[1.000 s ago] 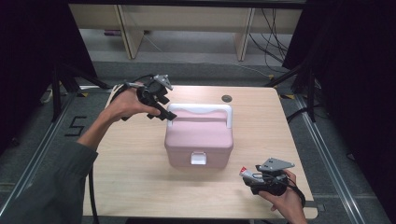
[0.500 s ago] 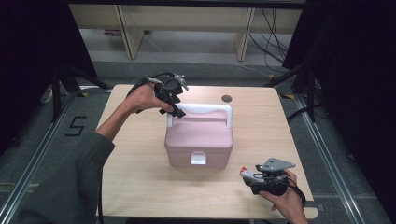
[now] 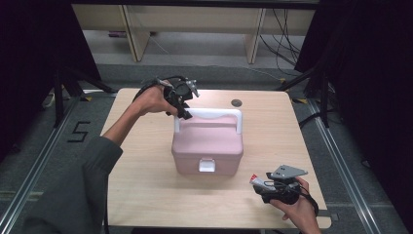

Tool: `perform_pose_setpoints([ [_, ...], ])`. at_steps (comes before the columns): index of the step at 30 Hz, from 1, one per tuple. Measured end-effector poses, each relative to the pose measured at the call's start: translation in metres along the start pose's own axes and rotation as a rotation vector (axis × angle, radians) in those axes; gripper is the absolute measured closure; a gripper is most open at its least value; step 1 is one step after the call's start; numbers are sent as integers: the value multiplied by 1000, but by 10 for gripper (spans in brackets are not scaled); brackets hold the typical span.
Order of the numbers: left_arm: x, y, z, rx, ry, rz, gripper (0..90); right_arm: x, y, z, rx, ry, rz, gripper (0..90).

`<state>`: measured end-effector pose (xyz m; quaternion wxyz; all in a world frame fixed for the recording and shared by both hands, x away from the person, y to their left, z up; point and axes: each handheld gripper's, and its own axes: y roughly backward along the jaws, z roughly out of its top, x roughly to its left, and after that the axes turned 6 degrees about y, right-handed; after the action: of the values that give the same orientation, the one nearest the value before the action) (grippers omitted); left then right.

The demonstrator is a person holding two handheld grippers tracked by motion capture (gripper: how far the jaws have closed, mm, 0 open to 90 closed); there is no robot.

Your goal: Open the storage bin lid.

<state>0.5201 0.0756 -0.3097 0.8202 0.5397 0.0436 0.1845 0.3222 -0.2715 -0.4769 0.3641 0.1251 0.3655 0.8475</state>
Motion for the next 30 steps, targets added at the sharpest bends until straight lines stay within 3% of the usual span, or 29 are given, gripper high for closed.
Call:
perform_pose_setpoints([
  [3,0,2,0,0,-16,11,679,3,1,1,6,-46,0,306],
  [5,0,3,0,-4,-20,10,684,2,1,1,3,-30,0,307],
  [6,0,3,0,-3,-12,8,686,-1,0,1,-14,10,-17,307],
  [9,0,5,1,4,-22,4,695,-3,0,1,-30,33,-18,308],
  [10,-1,6,1,7,-23,0,699,-1,0,1,-29,3,-12,309],
  [11,-2,7,2,8,-25,0,703,-3,2,1,-26,17,-18,310],
  [13,-2,11,3,9,-31,1,705,-3,3,2,-35,-3,-11,316],
  [14,-3,13,4,12,-38,6,707,0,5,3,-27,-36,-8,319],
  [15,-4,15,5,11,-35,7,708,-1,5,3,-35,-32,-5,321],
  [16,-4,17,6,11,-38,10,710,-4,7,4,-68,7,-15,334],
  [19,-4,21,7,10,-35,22,709,-3,9,6,-72,-32,-1,351],
  [20,-4,22,7,8,-35,25,709,-6,9,7,-105,13,-16,361],
  [22,-4,25,8,0,-37,27,710,-5,11,10,-121,-10,1,402],
  [23,-4,27,9,-2,-47,36,711,-8,11,12,-147,22,6,426],
  [24,-4,28,9,-1,-51,39,712,-7,12,17,-178,-5,41,460],
  [30,-4,32,11,-6,-45,47,712,-14,18,31,-263,4,71,535],
])
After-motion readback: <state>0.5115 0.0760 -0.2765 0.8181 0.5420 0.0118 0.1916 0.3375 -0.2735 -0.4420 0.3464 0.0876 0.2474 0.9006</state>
